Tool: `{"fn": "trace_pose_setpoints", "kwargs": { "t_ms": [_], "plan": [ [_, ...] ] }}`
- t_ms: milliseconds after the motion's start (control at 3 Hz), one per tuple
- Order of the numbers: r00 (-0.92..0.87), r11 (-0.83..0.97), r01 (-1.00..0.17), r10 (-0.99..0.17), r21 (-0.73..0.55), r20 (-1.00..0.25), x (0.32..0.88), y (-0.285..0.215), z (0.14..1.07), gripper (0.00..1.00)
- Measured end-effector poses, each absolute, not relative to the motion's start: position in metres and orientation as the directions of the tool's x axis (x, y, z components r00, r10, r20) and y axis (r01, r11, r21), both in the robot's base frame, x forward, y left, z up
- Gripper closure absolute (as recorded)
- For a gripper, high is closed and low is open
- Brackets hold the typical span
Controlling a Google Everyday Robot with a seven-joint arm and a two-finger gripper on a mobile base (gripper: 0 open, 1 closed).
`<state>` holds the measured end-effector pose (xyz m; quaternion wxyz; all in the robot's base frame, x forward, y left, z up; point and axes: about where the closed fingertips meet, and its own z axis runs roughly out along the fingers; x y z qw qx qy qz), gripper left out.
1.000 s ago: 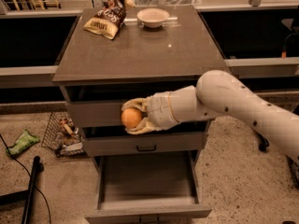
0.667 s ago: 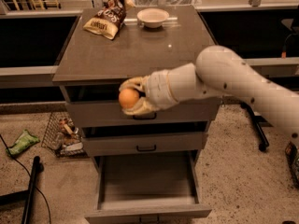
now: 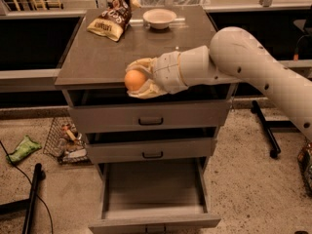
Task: Pick orange from bottom drawer and place on counter
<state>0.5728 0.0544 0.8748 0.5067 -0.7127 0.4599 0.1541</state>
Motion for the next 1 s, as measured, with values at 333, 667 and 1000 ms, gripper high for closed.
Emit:
{"fn": "trace_pose_setpoints", "kwargs": {
  "t_ms": [333,667,1000],
  "plan": [
    [0.495,-0.015,-0.822,-0.513,-0.569,-0.701,0.590,0.051,0.877,1.00],
    [0.467,0.114,-0.802,-0.494,-0.587,-0.733,0.618,0.033,0.905,1.00],
    [0.392,0.272,-0.787,-0.472,-0.554,-0.790,0.653,0.005,0.920,1.00]
  ]
}}
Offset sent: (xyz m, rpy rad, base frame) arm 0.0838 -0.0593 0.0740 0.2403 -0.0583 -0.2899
